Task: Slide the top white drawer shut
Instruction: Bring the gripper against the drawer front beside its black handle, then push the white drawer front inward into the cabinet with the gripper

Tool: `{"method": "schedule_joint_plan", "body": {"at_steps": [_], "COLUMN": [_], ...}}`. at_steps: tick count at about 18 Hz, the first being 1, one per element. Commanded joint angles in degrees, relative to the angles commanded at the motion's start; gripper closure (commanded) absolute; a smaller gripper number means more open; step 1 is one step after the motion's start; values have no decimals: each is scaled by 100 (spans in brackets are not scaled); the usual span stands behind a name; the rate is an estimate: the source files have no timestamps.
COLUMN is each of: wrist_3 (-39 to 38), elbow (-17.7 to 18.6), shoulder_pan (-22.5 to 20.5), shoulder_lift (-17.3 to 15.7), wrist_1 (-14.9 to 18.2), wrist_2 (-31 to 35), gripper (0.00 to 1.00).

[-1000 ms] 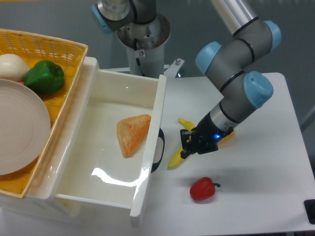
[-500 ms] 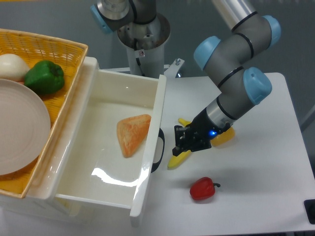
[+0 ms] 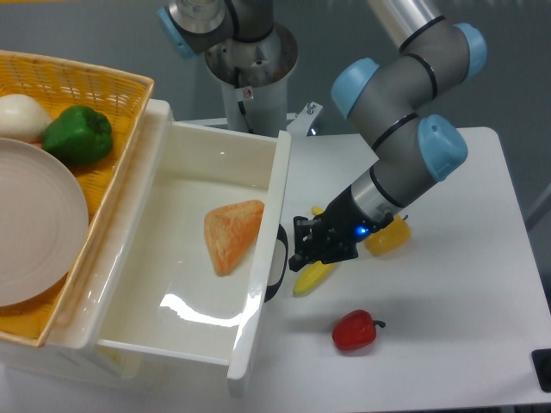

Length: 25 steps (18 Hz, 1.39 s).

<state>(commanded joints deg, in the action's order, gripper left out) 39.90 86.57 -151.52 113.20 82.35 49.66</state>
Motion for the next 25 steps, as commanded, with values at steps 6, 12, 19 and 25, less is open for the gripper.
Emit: {"method": "schedule_joint_plan", "body": {"at_steps": [6,12,19,25], "wrist_3": [0,-9,-26,-53], "elbow": [44,53,53,61], "shoulder_pan": [18,105,158,237], "shoulder_lift": [-88,-150,-202,-228], "wrist_1": [88,167,255,264], "wrist_2": [-9,0,0,0], "gripper": [97,97,97,97]}}
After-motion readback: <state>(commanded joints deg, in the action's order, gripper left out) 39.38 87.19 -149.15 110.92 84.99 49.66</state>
